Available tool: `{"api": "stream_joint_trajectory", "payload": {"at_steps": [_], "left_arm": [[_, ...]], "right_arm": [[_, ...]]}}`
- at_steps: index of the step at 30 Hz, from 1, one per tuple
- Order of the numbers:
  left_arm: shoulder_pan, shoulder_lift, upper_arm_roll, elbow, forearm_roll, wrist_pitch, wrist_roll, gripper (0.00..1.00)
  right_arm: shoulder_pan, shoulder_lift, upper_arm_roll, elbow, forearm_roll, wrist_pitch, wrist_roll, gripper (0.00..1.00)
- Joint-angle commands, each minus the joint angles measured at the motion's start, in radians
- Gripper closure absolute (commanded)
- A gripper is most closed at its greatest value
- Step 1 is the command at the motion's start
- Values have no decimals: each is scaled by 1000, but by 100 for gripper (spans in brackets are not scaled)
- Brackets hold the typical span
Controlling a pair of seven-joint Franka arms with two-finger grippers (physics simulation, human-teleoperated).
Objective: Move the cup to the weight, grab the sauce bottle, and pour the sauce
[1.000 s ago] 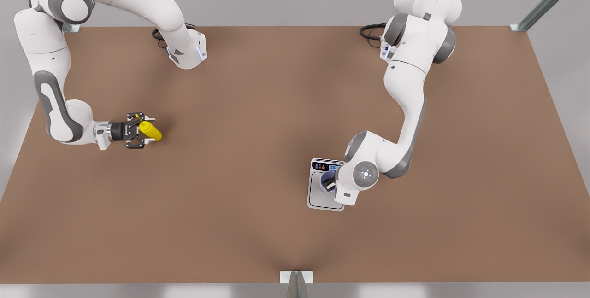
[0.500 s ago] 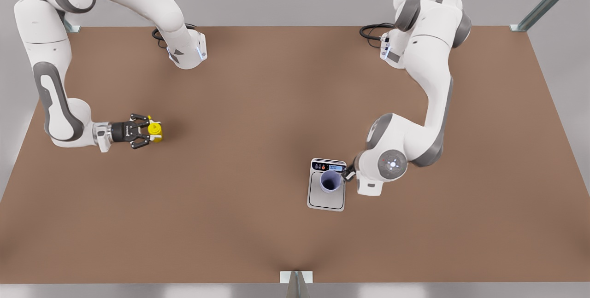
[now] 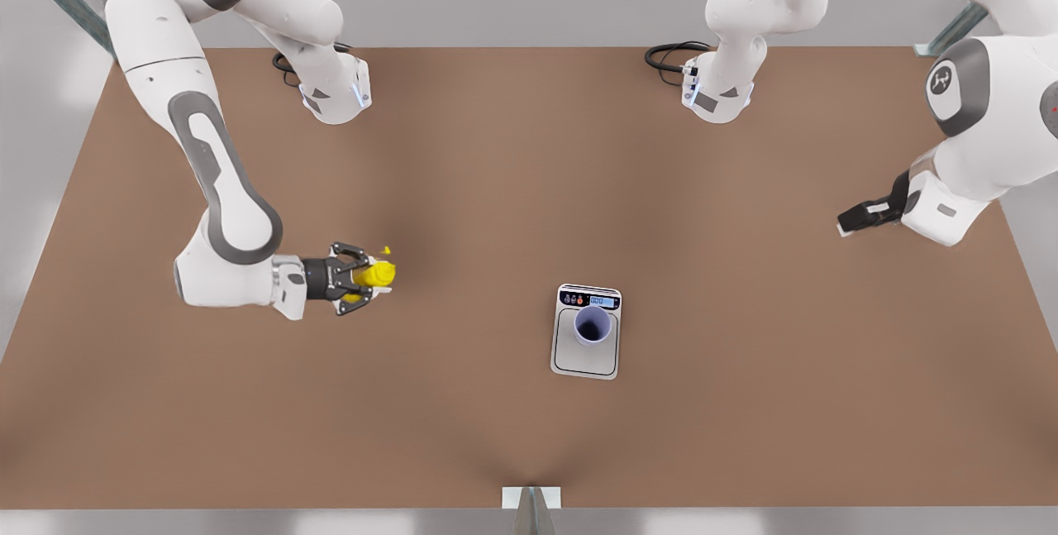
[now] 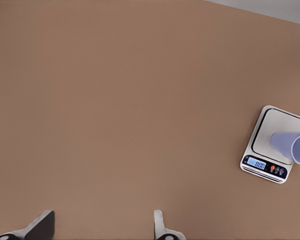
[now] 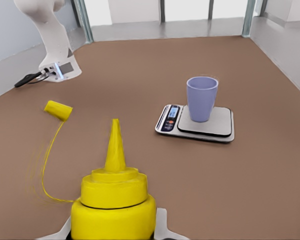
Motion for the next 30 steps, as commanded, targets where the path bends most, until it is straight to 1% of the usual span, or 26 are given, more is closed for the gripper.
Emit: {"api": "stream_joint_trajectory", "payload": {"at_steps": [1, 4, 6, 8, 9, 13, 15, 19, 20, 22, 24, 26, 27, 29, 30], "left_arm": [[-1, -4, 2, -16, 12, 14, 0, 0], [5, 45, 3, -12, 12, 17, 9, 0], [3, 51, 3, -12, 10, 13, 8, 0], [3, 52, 3, -12, 10, 13, 9, 0], [3, 52, 3, -12, 10, 13, 8, 0], [3, 52, 3, -13, 9, 11, 6, 0], [3, 54, 3, -13, 9, 11, 6, 0], [3, 60, 3, -12, 9, 11, 6, 0], [3, 60, 3, -12, 9, 13, 6, 0], [3, 60, 3, -13, 9, 11, 6, 0], [3, 60, 3, -13, 9, 11, 5, 0], [3, 68, 3, -13, 7, 11, 5, 0], [3, 68, 3, -13, 7, 11, 5, 0], [3, 68, 3, -13, 7, 11, 5, 0], [3, 69, 3, -13, 7, 11, 5, 0]], "right_arm": [[11, 2, -1, 5, -9, -2, 16, 58], [191, 59, -102, 121, 15, 38, 68, 58], [364, 103, -239, 204, 78, 48, 120, 58], [485, 103, -335, 227, 133, 70, 132, 58], [515, 109, -358, 241, 152, 71, 168, 58], [594, 145, -378, 325, 146, 104, 270, 58], [663, 157, -435, 357, 149, 122, 306, 58], [745, 178, -480, 402, 147, 160, 378, 58], [800, 185, -533, 416, 152, 160, 392, 58], [835, 208, -546, 466, 150, 160, 459, 58], [897, 244, -605, 520, 150, 167, 510, 58], [913, 257, -615, 543, 147, 167, 545, 58], [952, 263, -661, 560, 147, 167, 568, 58], [990, 284, -685, 592, 138, 167, 622, 58], [1024, 300, -724, 618, 138, 167, 643, 58]]}}
